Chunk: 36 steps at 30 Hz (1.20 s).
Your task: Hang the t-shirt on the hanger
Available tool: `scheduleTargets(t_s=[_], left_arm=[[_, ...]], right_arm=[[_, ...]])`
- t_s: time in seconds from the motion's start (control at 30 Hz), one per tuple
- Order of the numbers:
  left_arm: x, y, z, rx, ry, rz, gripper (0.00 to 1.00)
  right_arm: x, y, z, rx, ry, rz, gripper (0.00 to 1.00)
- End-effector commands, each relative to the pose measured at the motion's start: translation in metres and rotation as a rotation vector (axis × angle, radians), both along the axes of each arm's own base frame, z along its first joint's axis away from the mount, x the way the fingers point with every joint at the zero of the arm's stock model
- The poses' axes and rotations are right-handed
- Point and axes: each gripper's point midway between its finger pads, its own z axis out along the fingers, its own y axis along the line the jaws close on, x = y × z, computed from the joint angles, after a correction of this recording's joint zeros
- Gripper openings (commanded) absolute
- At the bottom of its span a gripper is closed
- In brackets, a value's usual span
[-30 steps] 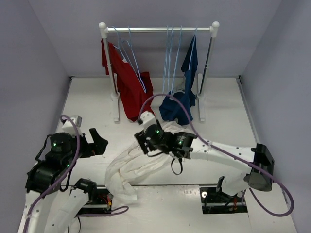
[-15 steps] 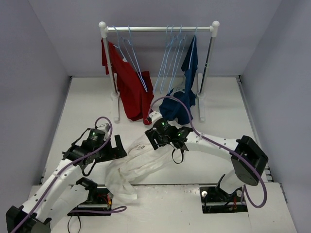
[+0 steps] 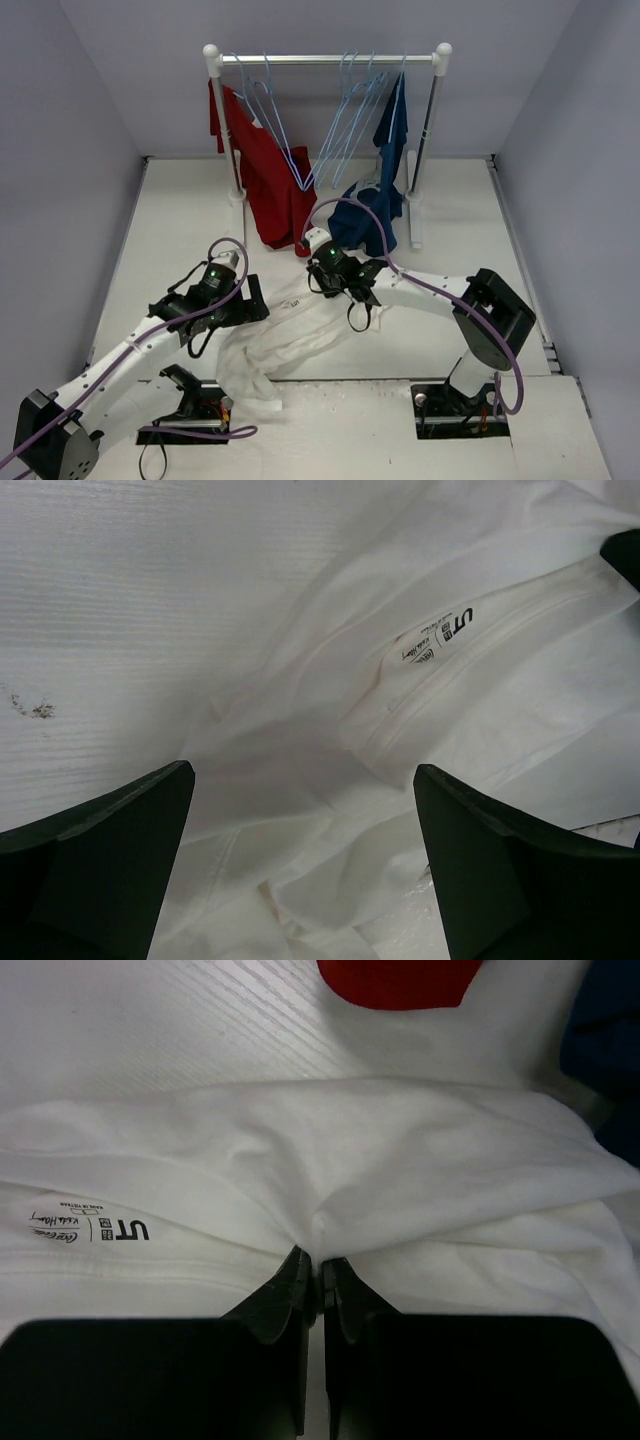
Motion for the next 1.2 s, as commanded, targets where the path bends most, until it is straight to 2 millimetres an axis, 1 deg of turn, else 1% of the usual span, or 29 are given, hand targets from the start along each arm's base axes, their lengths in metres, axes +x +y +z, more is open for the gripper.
scheduleTargets(t_s=[0.0,0.1,0.13,0.17,0.2,0.27,0.37,0.47,0.57,0.67,0.73,0.8,0.87,1.03,1.07,1.1,1.13,1.17], left_arm=[[0.018,-0.013,0.019,-0.054,-0.074,0.045,0.84],[0.018,-0.021,0.021,-0.068,-0.079,0.052,0.79],[0.02,-0.021,0.021,-0.056,-0.087,0.063,0.77],[0.021,-0.022,0.019,-0.05,-0.078,0.082,0.72],[0.023,-0.024,0.018,-0.045,-0.069,0.098,0.7],[0.025,-0.027,0.015,-0.032,-0.056,0.106,0.7],[0.023,-0.033,0.0,0.025,-0.004,0.099,0.7],[0.024,-0.028,-0.014,0.09,0.026,0.132,0.69],[0.023,-0.024,-0.021,0.112,0.035,0.161,0.67],[0.02,-0.018,-0.024,0.136,0.047,0.17,0.66],[0.014,-0.012,-0.026,0.149,0.055,0.176,0.65],[0.013,-0.01,-0.026,0.144,0.051,0.183,0.64],[0.011,-0.008,-0.026,0.148,0.054,0.186,0.63],[0.009,-0.007,-0.023,0.154,0.061,0.186,0.62],[0.009,-0.007,-0.021,0.15,0.057,0.186,0.61],[0.009,-0.006,-0.019,0.149,0.054,0.187,0.59],[0.011,-0.005,-0.01,0.146,0.035,0.187,0.56],[0.013,-0.004,0.002,0.144,0.011,0.189,0.48]], right_arm=[[0.014,0.006,0.03,0.073,-0.087,-0.037,0.0],[0.015,0.009,0.047,0.114,-0.109,-0.051,0.0],[0.015,0.008,0.05,0.121,-0.114,-0.056,0.0],[0.016,0.009,0.054,0.129,-0.122,-0.06,0.0],[0.016,0.008,0.059,0.137,-0.131,-0.063,0.0],[0.016,0.008,0.063,0.143,-0.139,-0.066,0.0],[0.014,0.008,0.066,0.148,-0.146,-0.066,0.0],[0.013,0.008,0.067,0.145,-0.153,-0.065,0.0],[0.011,0.007,0.072,0.148,-0.17,-0.066,0.0],[0.012,0.002,0.08,0.155,-0.194,-0.082,0.0],[0.014,-0.004,0.093,0.168,-0.228,-0.102,0.0],[0.015,-0.008,0.109,0.191,-0.26,-0.116,0.0],[0.015,-0.009,0.133,0.235,-0.297,-0.124,0.0],[0.015,-0.014,0.177,0.309,-0.36,-0.135,0.0],[0.014,-0.015,0.19,0.327,-0.375,-0.132,0.0],[0.013,-0.016,0.196,0.334,-0.385,-0.134,0.0],[0.013,-0.018,0.202,0.332,-0.396,-0.132,0.0],[0.014,-0.02,0.21,0.332,-0.409,-0.132,0.0]])
